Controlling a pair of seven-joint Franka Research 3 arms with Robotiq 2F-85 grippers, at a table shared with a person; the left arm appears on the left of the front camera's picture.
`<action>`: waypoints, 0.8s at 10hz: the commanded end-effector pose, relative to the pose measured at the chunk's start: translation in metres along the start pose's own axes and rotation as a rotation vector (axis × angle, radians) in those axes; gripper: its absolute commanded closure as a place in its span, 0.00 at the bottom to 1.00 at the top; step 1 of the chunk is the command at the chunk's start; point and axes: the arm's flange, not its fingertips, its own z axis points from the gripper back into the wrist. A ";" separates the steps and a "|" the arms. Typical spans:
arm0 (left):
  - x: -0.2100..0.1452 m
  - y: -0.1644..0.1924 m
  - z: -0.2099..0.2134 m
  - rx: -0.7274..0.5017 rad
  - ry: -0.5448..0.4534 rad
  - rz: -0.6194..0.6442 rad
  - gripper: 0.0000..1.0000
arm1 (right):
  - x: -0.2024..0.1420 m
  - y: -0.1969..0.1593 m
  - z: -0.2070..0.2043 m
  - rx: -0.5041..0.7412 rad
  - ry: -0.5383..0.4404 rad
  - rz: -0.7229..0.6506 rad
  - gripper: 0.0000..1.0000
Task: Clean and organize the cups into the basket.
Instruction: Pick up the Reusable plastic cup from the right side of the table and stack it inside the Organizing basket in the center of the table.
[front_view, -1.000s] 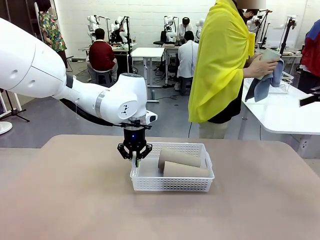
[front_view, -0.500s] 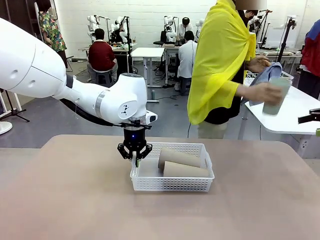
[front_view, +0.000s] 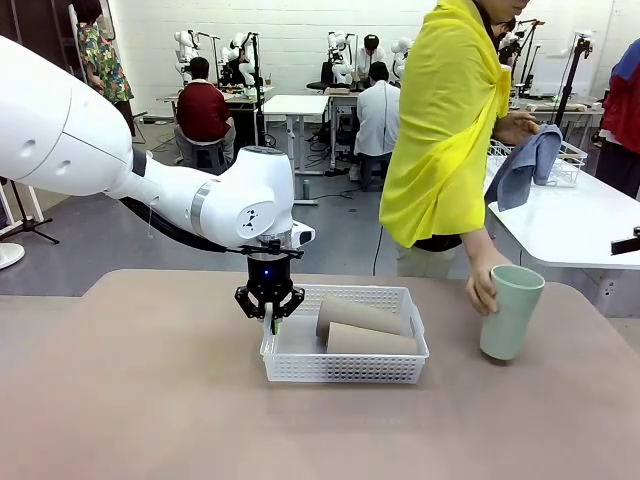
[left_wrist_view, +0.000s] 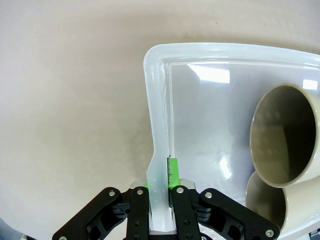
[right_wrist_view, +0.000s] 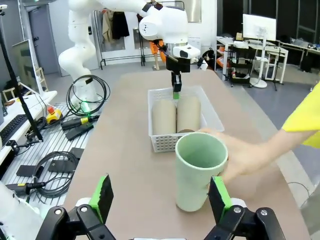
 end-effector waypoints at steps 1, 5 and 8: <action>-0.002 -0.001 -0.001 0.006 0.003 -0.004 1.00 | 0.001 -0.005 -0.009 0.014 0.004 0.000 0.00; -0.002 -0.001 -0.001 0.006 0.003 -0.004 1.00 | 0.001 -0.005 -0.009 0.014 0.004 0.000 0.00; -0.002 -0.001 -0.001 0.006 0.003 -0.004 1.00 | 0.001 -0.005 -0.009 0.014 0.004 0.000 0.00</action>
